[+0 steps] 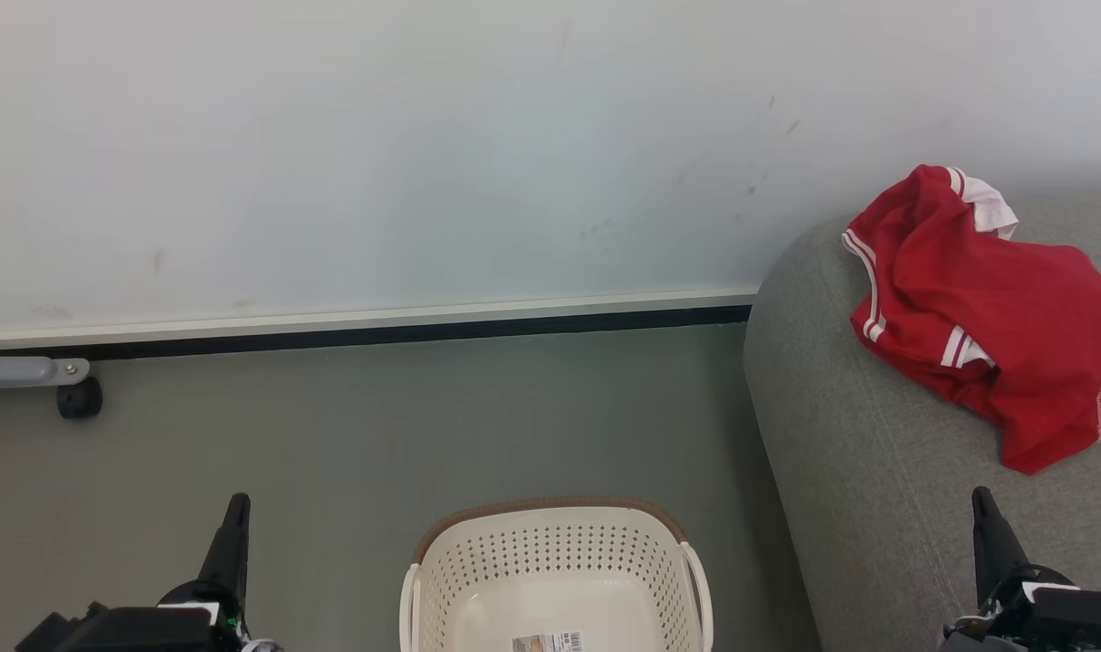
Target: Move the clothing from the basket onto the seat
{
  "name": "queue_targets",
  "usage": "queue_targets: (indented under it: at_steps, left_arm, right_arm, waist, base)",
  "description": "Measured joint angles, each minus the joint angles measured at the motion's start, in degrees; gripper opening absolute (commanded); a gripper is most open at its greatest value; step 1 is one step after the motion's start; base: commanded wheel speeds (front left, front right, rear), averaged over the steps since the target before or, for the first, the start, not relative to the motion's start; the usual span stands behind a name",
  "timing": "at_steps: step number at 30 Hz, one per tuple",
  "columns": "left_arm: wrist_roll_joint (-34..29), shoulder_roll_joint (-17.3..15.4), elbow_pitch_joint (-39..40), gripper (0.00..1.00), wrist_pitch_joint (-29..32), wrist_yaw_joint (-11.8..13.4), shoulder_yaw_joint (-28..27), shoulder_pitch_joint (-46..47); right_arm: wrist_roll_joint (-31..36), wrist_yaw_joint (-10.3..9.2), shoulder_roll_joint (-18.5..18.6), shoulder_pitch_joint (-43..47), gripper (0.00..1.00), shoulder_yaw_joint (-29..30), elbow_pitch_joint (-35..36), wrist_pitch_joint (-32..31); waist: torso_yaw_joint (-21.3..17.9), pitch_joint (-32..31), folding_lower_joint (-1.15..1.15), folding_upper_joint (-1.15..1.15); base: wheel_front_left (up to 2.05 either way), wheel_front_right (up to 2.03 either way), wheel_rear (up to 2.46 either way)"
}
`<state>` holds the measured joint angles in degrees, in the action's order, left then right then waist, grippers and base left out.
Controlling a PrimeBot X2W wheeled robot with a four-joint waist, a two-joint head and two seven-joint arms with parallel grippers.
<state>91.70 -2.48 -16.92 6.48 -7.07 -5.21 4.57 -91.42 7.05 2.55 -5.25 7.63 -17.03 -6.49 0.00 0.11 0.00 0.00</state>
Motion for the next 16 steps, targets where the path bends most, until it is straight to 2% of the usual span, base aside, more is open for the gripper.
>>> queue_targets:
  at_steps: [16]
  left_arm:
    - [0.00,0.00,0.00,0.00,0.00,0.00,0.00,0.00]
  right_arm:
    - [0.00,0.00,0.00,0.00,0.00,0.00,0.00,0.00]
  waist:
    - [0.00,0.00,0.00,0.00]
  base:
    - [0.00,0.00,0.00]
